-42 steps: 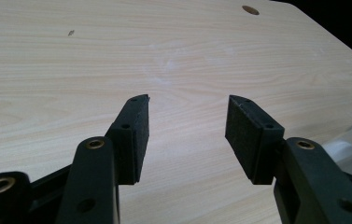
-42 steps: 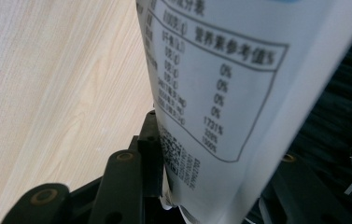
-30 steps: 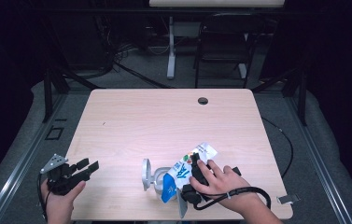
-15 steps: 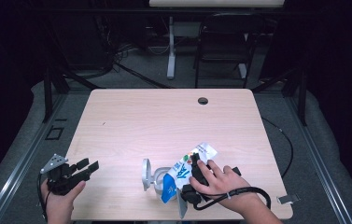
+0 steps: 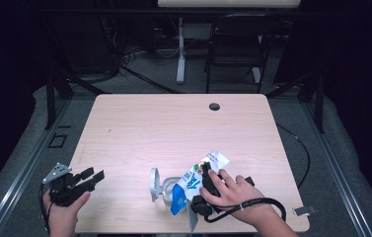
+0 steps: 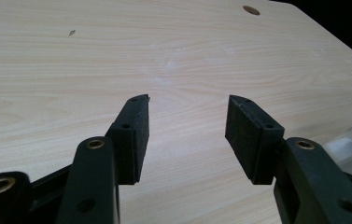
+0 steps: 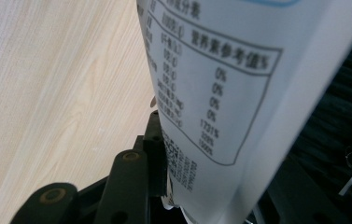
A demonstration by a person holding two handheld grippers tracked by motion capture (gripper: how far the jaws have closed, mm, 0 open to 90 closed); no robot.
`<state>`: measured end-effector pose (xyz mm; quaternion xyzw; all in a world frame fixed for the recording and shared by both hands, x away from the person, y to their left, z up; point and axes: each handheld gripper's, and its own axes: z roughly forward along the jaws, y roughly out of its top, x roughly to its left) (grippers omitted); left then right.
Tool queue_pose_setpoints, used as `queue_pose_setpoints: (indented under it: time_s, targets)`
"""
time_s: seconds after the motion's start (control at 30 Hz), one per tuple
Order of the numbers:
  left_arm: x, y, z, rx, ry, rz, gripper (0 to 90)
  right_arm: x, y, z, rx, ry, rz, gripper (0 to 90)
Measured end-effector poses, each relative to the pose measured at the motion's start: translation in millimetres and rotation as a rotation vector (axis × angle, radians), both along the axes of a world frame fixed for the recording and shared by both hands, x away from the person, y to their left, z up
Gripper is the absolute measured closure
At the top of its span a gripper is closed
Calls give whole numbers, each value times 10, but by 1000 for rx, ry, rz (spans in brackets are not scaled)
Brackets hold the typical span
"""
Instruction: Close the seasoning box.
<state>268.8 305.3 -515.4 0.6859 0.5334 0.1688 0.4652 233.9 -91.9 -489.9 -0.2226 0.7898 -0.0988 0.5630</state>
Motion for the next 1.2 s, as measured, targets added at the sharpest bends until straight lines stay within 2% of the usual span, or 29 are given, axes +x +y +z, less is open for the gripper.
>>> queue_pose_setpoints:
  time_s: [0.57,1.2]
  targets:
    - [3,8,-6,2,0,0,501,-7,5,-5,12,8,-4,675]
    - [3,10,-9,1,0,1,501,-6,19,4,-3,0,10,700]
